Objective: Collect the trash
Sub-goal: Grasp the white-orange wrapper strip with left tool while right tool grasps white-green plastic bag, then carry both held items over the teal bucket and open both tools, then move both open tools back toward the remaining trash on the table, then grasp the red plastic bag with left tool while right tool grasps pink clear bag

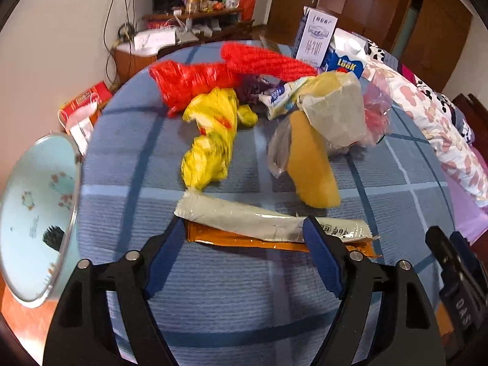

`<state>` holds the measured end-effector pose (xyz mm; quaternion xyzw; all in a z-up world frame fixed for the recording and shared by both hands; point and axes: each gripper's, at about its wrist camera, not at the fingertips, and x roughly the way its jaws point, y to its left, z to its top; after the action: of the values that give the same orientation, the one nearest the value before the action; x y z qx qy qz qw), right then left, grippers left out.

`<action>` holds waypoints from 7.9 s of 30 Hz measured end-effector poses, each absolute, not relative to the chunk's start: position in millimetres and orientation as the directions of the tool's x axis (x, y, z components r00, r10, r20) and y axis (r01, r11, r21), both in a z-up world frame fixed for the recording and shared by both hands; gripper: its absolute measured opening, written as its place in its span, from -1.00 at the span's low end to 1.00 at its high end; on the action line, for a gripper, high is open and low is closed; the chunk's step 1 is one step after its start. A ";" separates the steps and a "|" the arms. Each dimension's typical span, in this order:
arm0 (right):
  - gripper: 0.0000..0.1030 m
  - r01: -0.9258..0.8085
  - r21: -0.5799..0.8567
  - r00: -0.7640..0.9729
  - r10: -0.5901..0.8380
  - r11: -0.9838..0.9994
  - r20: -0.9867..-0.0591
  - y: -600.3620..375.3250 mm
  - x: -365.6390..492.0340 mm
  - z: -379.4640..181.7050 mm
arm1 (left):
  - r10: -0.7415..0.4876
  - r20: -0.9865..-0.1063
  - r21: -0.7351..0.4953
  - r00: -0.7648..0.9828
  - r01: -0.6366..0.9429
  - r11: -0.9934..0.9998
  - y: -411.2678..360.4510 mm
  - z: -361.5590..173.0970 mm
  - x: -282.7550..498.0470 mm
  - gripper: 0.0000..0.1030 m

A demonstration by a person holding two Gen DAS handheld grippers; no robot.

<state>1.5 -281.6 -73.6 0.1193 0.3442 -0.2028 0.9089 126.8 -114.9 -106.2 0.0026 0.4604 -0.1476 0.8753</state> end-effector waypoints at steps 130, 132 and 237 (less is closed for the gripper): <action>-0.17 -0.187 0.113 0.671 0.211 0.976 -0.711 15.2 103.0 -66.3 | 0.043 -0.672 0.051 0.739 -0.012 0.999 153.6 -50.7 84.1 -0.81; -0.09 -0.183 0.132 0.665 0.222 0.974 -0.713 13.4 102.0 -66.7 | 0.051 -0.674 0.053 0.737 -0.021 0.998 156.2 -51.1 84.3 -0.63; -0.85 0.252 0.216 0.822 -0.091 0.943 -0.562 -298.0 116.1 -26.9 | -0.371 -0.726 -0.083 0.579 0.462 0.883 -88.8 -84.6 263.9 -0.55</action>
<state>116.1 -298.0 -27.0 0.1417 0.2842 -0.0911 0.9439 264.0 -88.8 -84.6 0.0574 0.3943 -0.2348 0.8866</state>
